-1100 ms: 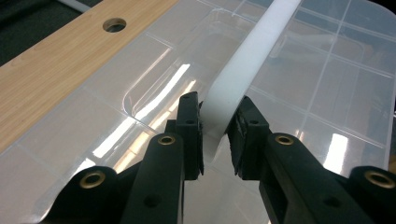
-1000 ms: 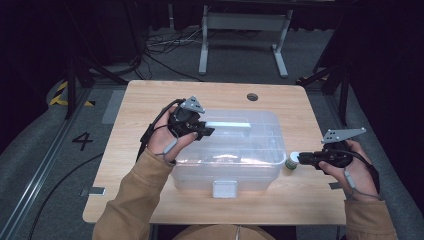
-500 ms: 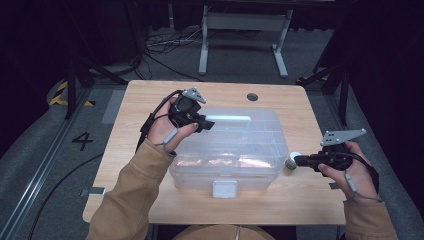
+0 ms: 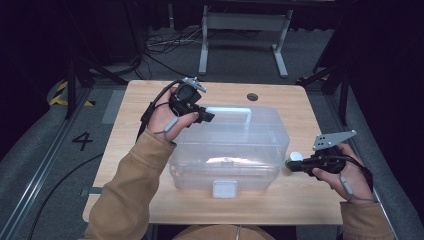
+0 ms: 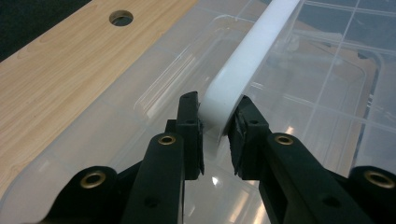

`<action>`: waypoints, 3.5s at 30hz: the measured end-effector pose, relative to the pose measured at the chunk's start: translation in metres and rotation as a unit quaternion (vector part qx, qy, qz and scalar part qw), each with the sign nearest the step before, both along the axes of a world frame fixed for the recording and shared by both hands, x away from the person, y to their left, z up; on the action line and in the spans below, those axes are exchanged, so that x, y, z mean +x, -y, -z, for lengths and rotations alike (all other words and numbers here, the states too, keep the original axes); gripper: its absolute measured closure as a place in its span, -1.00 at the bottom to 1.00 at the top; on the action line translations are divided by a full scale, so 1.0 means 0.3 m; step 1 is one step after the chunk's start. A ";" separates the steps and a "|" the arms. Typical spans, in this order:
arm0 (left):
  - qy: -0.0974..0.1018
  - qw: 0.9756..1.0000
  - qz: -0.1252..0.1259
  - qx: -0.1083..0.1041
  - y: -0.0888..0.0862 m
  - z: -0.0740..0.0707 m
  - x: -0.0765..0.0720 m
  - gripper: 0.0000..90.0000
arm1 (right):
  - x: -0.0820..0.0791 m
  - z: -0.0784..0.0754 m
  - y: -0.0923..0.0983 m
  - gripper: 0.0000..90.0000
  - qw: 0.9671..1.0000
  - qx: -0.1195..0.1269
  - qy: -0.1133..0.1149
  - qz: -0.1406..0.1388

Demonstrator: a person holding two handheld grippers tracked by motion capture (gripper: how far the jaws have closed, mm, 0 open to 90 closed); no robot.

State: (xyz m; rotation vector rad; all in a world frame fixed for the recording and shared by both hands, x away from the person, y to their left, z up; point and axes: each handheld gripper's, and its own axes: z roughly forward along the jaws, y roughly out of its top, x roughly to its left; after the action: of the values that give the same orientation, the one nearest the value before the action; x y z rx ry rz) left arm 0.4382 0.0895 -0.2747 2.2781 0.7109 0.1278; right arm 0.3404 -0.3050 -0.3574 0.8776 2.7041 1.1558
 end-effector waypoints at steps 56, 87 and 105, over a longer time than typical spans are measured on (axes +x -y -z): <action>0.058 0.996 0.002 -0.067 -0.111 -0.131 -0.159 0.69 | 0.012 -0.027 -0.051 1.00 0.998 0.047 0.047 0.002; 0.054 0.995 0.026 -0.083 -0.147 -0.088 -0.297 0.90 | 0.055 -0.087 -0.056 1.00 0.979 0.137 0.120 0.087; 0.048 0.996 -0.011 -0.071 -0.161 0.033 -0.295 0.89 | 0.079 -0.105 -0.067 1.00 0.969 0.159 0.141 0.123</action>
State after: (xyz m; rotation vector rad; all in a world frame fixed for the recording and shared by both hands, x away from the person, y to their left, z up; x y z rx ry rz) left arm 0.3496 0.1378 -0.2846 2.1150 0.6736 0.1906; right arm 0.3640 -0.2850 -0.3259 0.9654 2.1528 1.5451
